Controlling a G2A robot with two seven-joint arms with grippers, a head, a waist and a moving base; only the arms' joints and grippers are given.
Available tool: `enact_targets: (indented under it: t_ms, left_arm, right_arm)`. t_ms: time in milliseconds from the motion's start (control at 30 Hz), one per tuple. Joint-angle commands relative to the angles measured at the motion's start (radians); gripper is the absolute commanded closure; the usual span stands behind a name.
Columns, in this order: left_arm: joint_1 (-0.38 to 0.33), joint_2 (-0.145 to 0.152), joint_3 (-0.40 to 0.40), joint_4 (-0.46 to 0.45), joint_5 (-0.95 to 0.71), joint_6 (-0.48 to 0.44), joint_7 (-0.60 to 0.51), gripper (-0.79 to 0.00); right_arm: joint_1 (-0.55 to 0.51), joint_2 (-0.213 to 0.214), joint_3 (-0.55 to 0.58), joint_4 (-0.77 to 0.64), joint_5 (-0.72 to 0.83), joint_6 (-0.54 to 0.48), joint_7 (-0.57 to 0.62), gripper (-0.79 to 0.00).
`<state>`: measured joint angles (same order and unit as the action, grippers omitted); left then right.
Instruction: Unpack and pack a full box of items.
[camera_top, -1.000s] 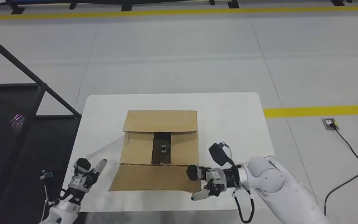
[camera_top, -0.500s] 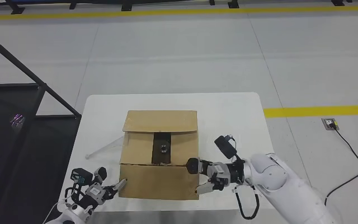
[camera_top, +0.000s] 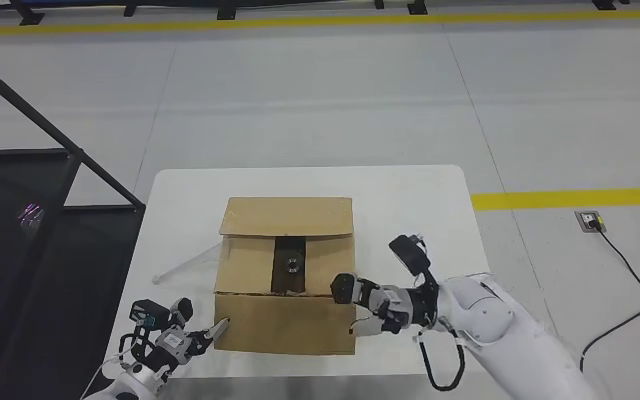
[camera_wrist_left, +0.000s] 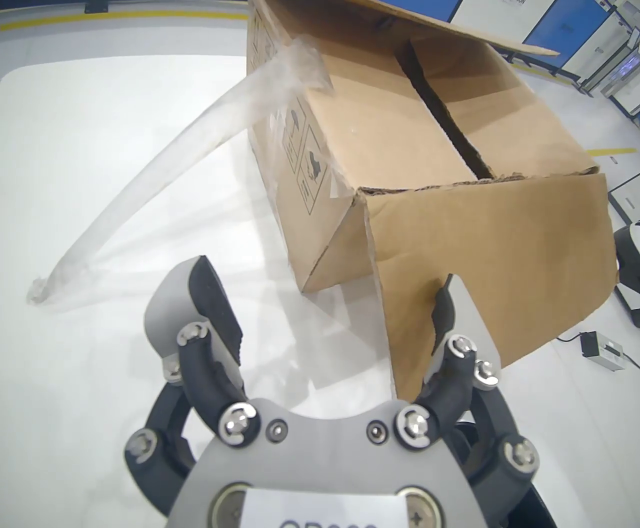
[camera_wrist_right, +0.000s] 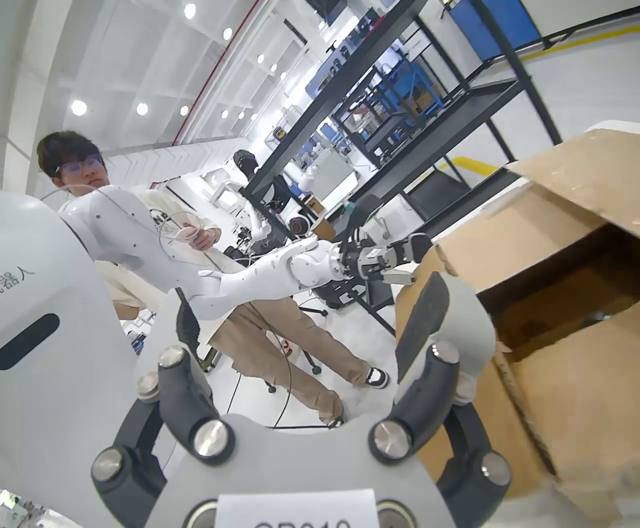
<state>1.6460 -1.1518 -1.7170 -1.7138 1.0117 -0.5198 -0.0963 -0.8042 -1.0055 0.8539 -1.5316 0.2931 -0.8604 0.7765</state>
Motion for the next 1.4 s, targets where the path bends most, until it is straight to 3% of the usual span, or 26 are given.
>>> enact_targets:
  t_ms: [0, 233, 467, 533, 733, 1100, 1367]
  left_arm:
    - [0.0, 0.0, 0.0, 0.0, 0.0, 0.0, 0.0, -0.785]
    - [0.0, 0.0, 0.0, 0.0, 0.0, 0.0, 0.0, -0.785]
    - [0.0, 0.0, 0.0, 0.0, 0.0, 0.0, 0.0, -0.785]
    - [0.0, 0.0, 0.0, 0.0, 0.0, 0.0, 0.0, -0.785]
    - [0.0, 0.0, 0.0, 0.0, 0.0, 0.0, 0.0, -0.785]
    - [0.0, 0.0, 0.0, 0.0, 0.0, 0.0, 0.0, -0.785]
    - [0.0, 0.0, 0.0, 0.0, 0.0, 0.0, 0.0, -0.785]
  right_arm:
    - [0.046, -0.015, -0.027, 0.055, 0.06, 0.108, -0.005, -0.785]
    - [0.211, -0.103, -0.171, 0.284, 0.248, 0.331, 0.045, -0.785]
    - [0.306, -0.19, -0.243, 0.52, 0.34, 0.46, -0.016, -0.785]
    - [0.321, -0.211, -0.249, 0.565, 0.36, 0.444, -0.023, -0.785]
    - [0.352, -0.252, -0.228, 0.642, 0.356, 0.265, -0.099, -0.785]
    - [0.525, -0.337, -0.247, 0.81, 0.161, 0.358, -0.337, -0.785]
    - [0.601, -0.423, -0.281, 0.981, 0.13, 0.358, -0.375, -0.785]
